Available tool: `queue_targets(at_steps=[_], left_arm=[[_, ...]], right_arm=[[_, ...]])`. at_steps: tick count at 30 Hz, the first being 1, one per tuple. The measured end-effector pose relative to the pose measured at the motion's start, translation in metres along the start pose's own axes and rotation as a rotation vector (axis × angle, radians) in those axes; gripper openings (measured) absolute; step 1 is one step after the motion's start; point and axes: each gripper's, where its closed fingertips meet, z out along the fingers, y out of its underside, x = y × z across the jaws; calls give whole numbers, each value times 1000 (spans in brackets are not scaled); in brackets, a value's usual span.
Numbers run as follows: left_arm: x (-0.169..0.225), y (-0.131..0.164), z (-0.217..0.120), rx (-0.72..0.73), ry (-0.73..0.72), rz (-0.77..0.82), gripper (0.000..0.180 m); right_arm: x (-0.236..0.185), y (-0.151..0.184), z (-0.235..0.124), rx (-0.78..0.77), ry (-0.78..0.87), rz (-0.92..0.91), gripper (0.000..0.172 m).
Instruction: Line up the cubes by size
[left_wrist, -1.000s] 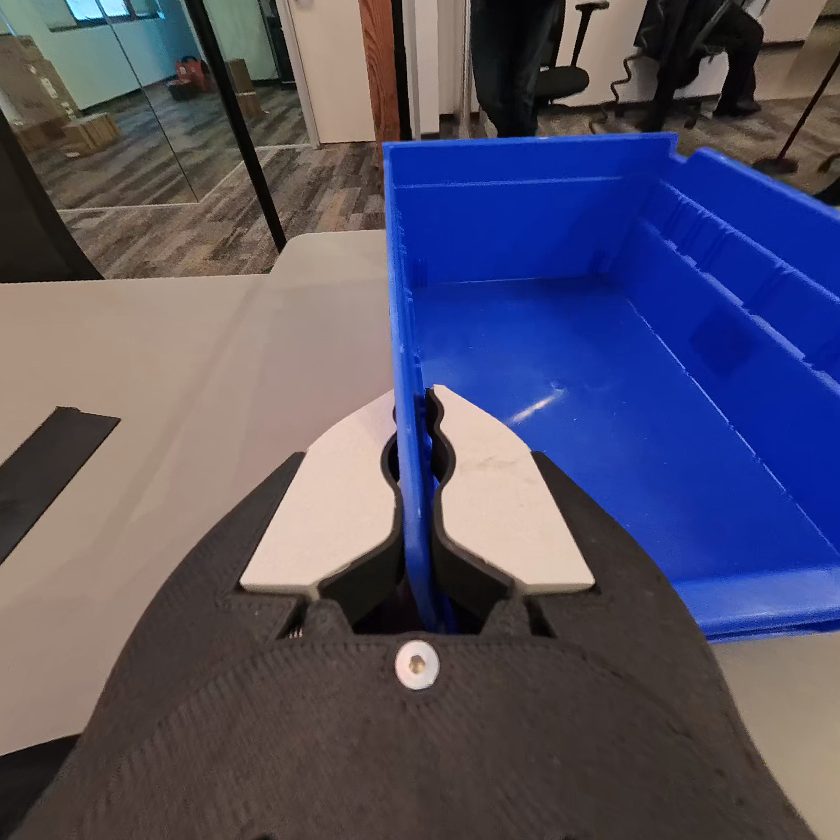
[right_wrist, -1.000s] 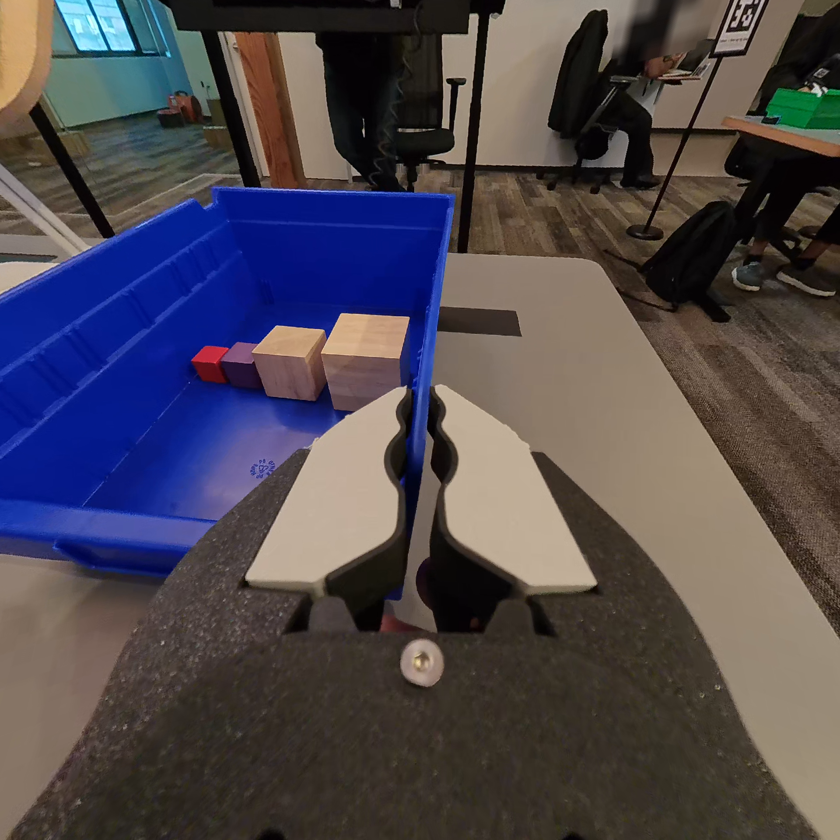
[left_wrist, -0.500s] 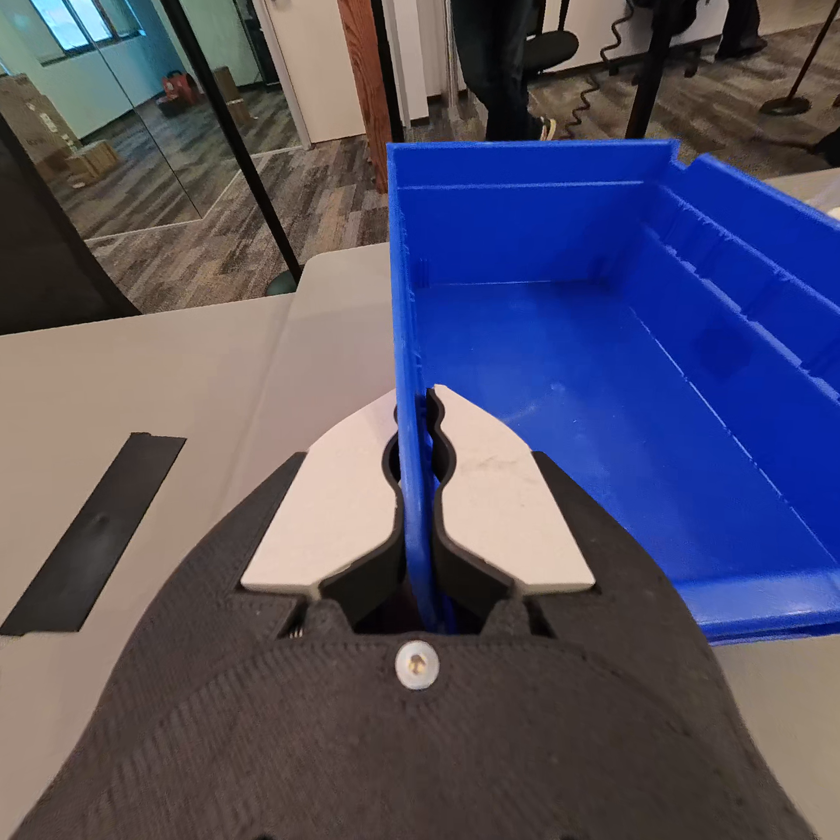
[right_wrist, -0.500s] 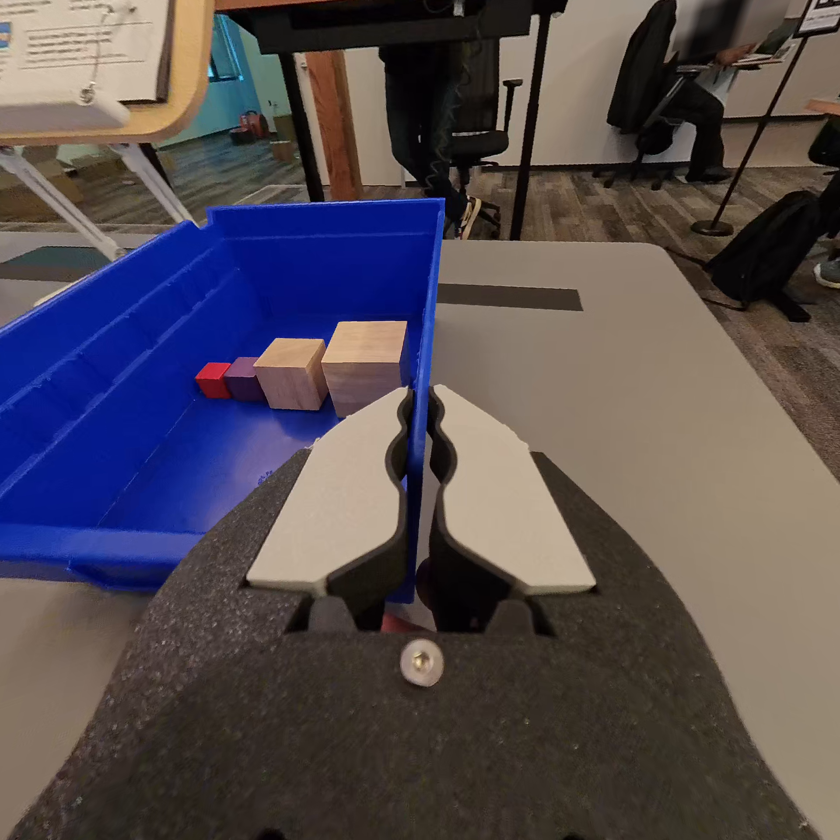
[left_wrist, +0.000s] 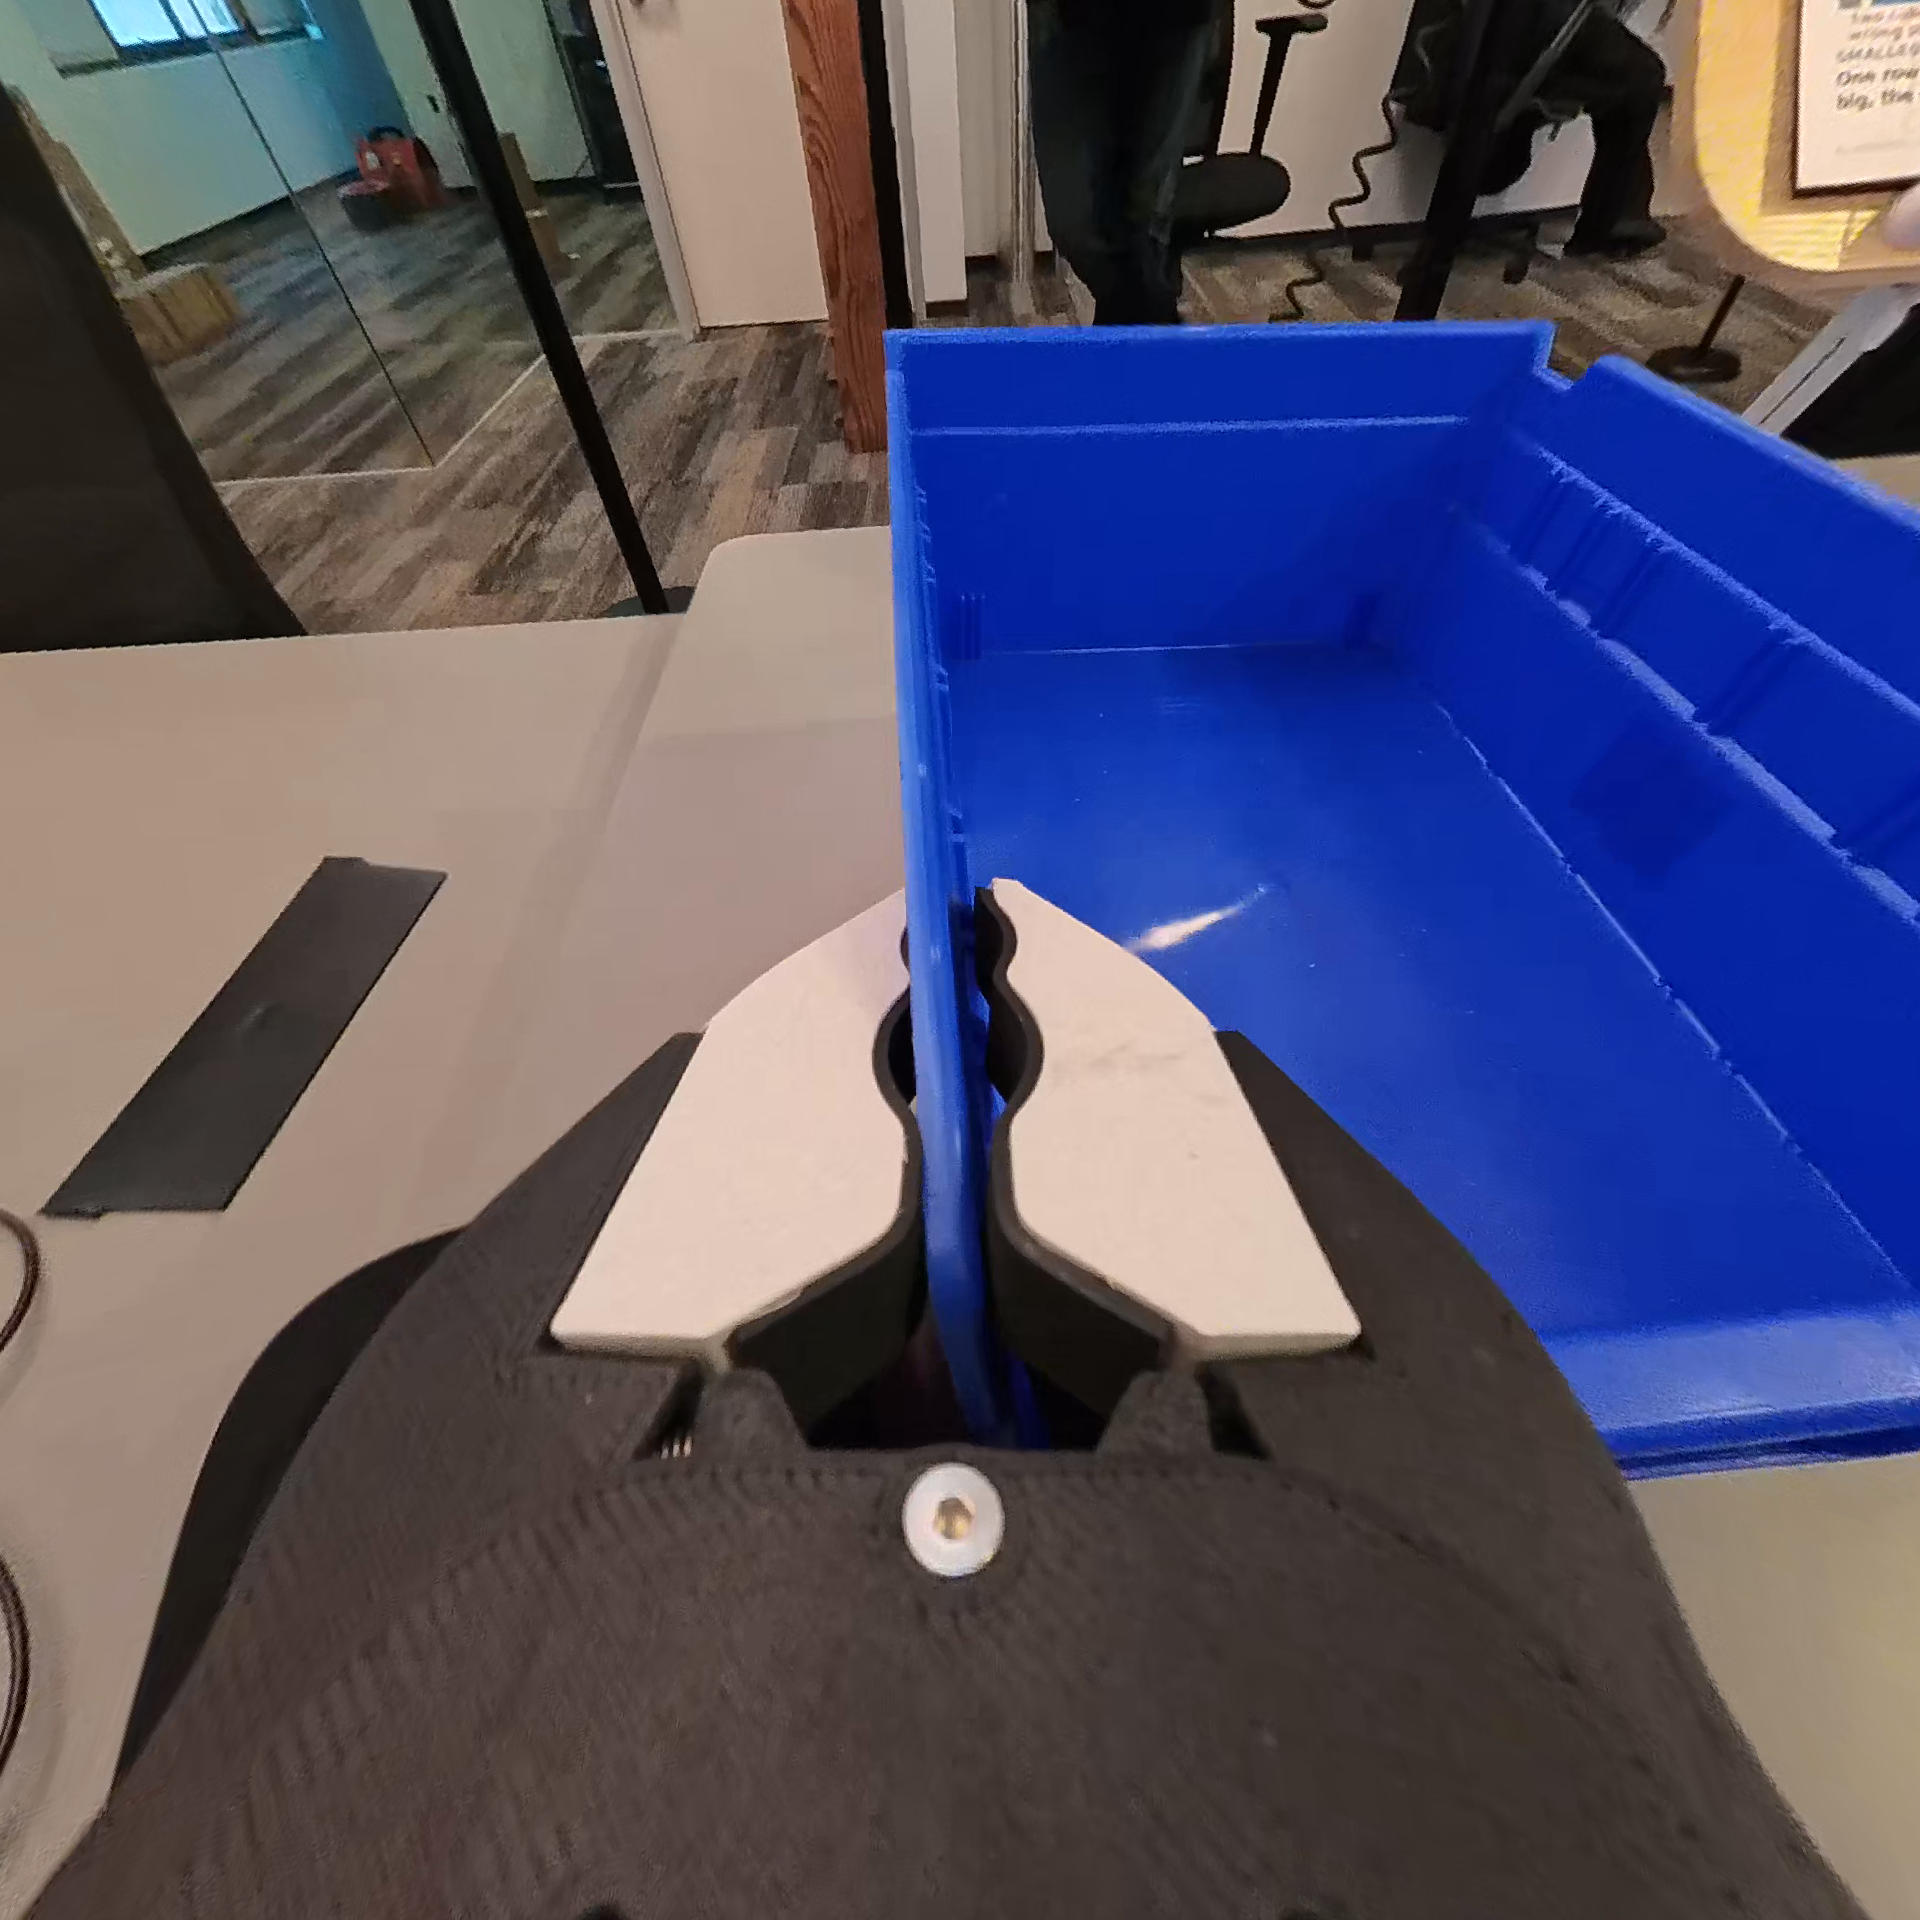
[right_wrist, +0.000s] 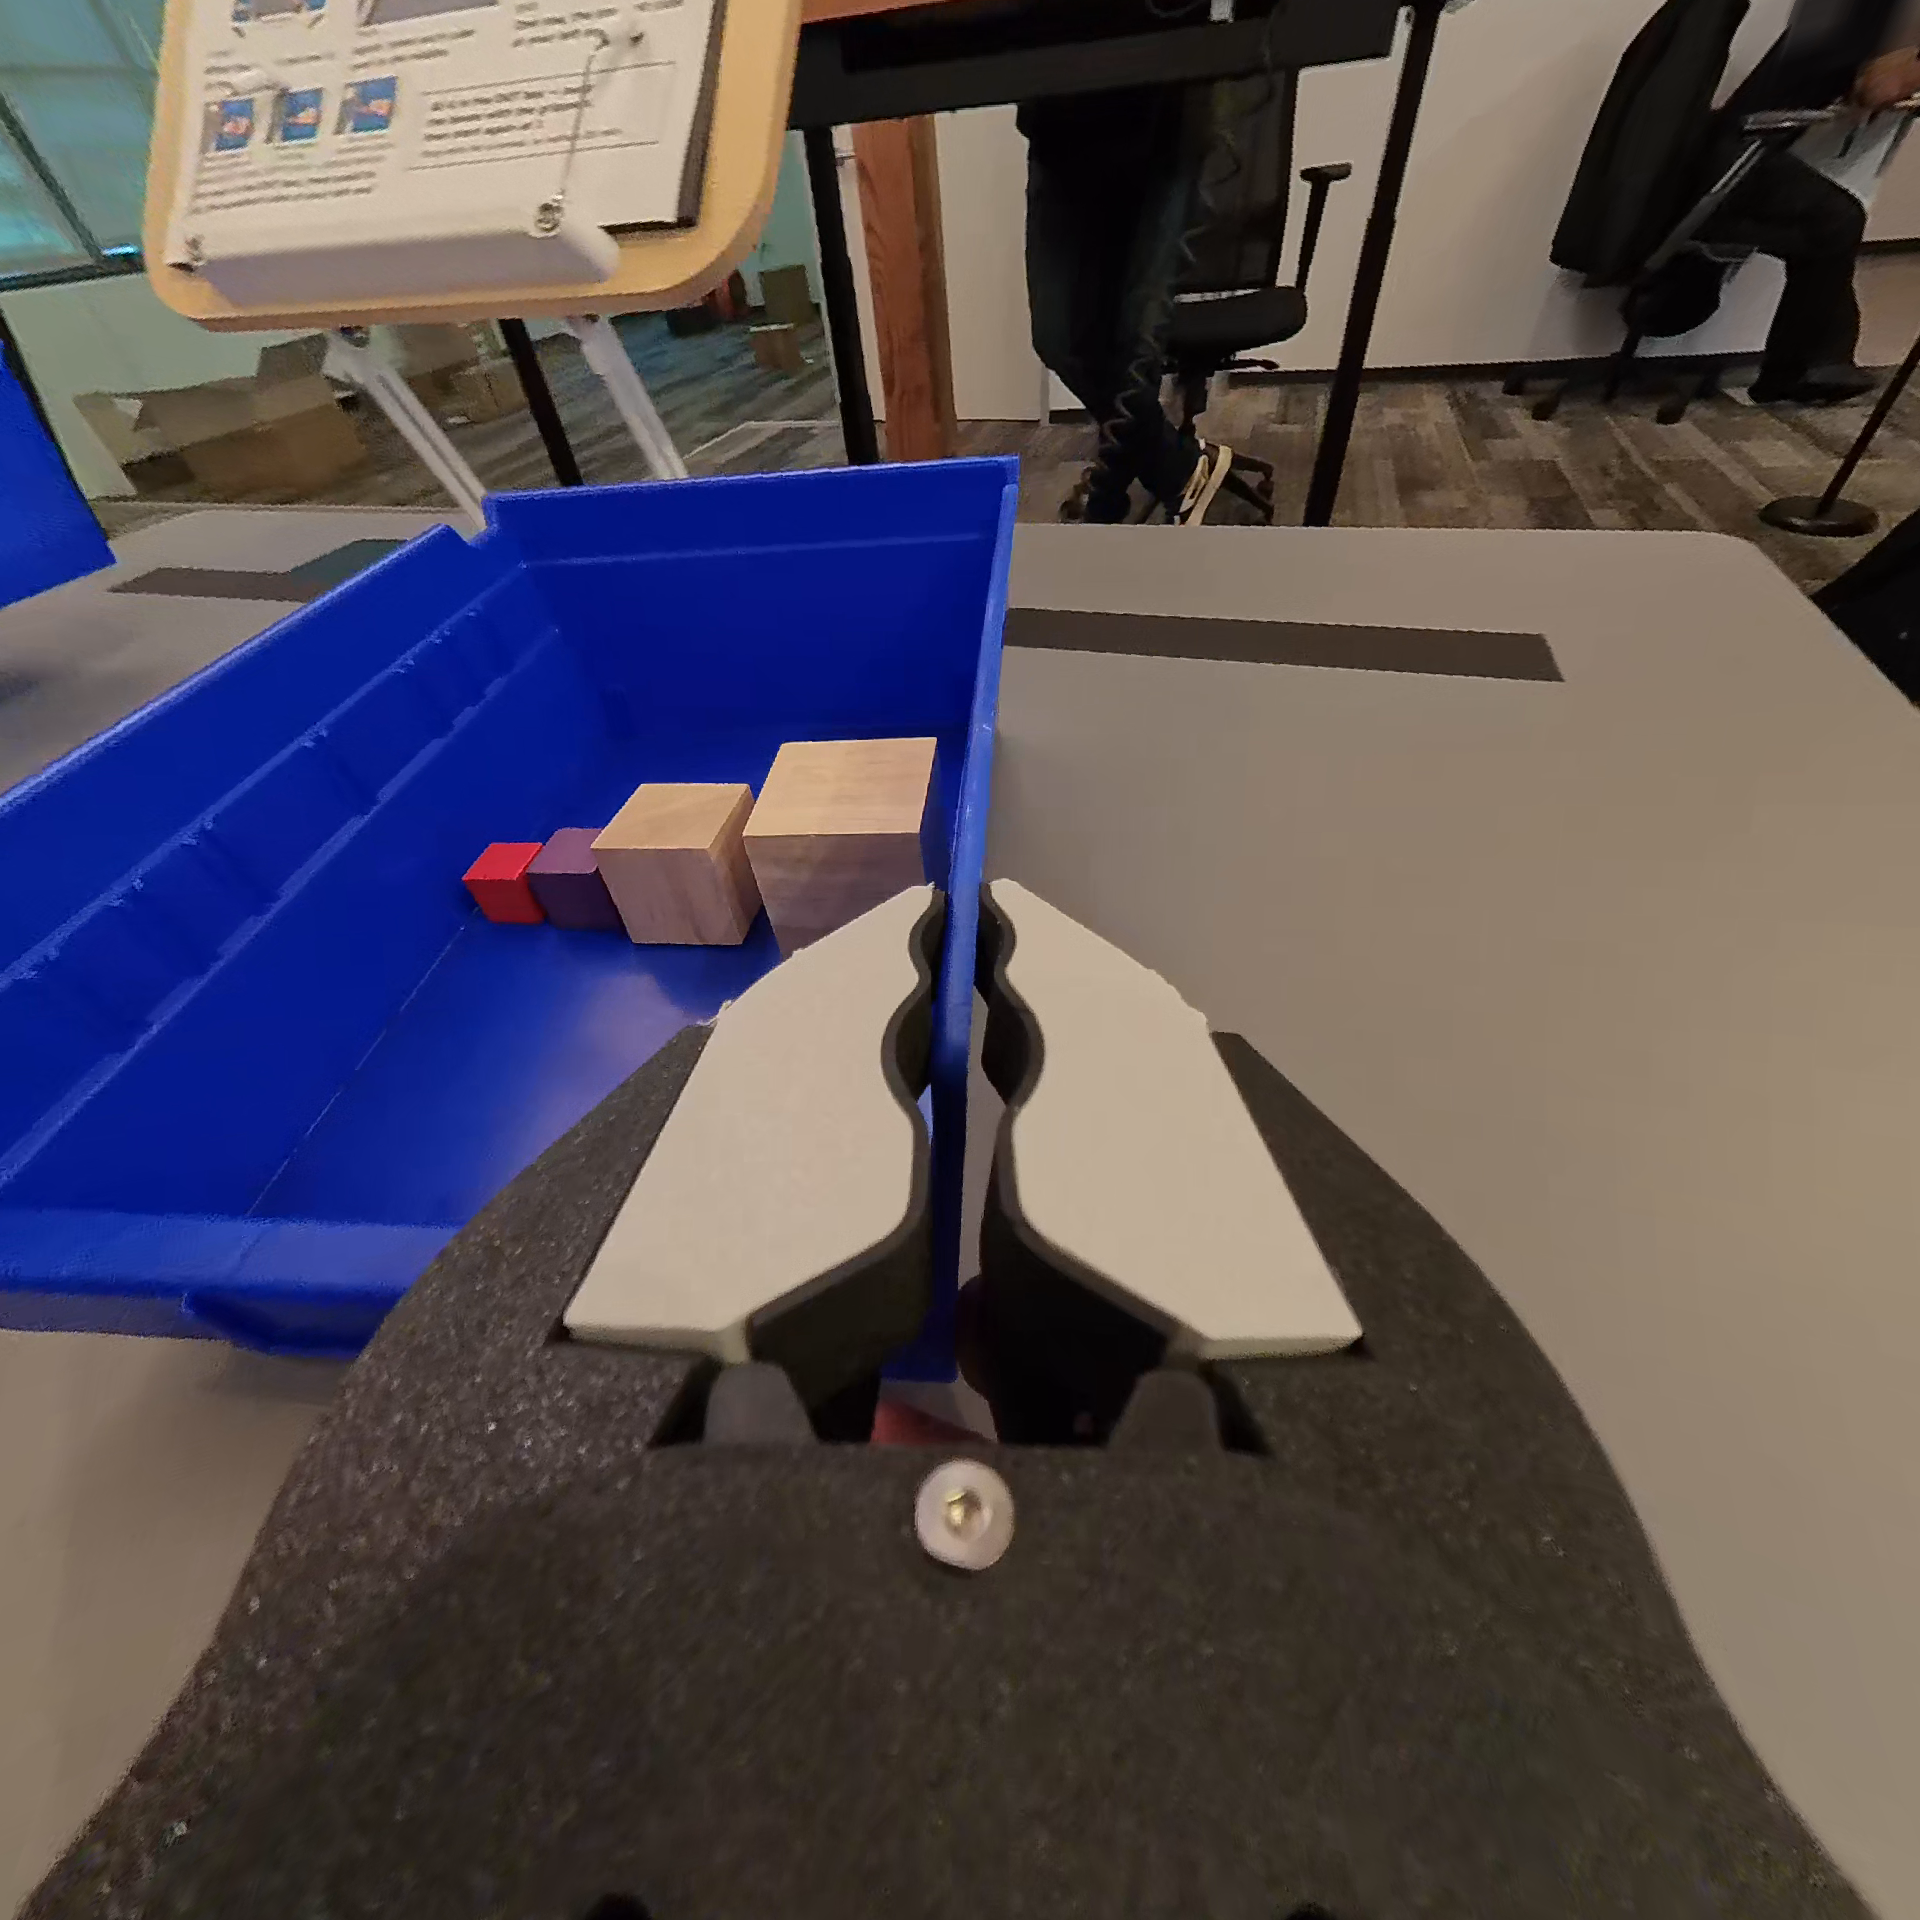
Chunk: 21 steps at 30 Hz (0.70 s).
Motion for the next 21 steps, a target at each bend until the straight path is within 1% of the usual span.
queue_targets(at_steps=[10,17,21], left_arm=[[-13,14,-50,20,-45,-35,5],[-18,24,-75,17,-58,-44,5],[-20,25,-90,28,-64,-54,5]], right_arm=[[-54,3,8,-8,-91,-17,3],[-96,2,27,-12,-160,-26,3],[-121,1,42,-17,-205,-30,3]])
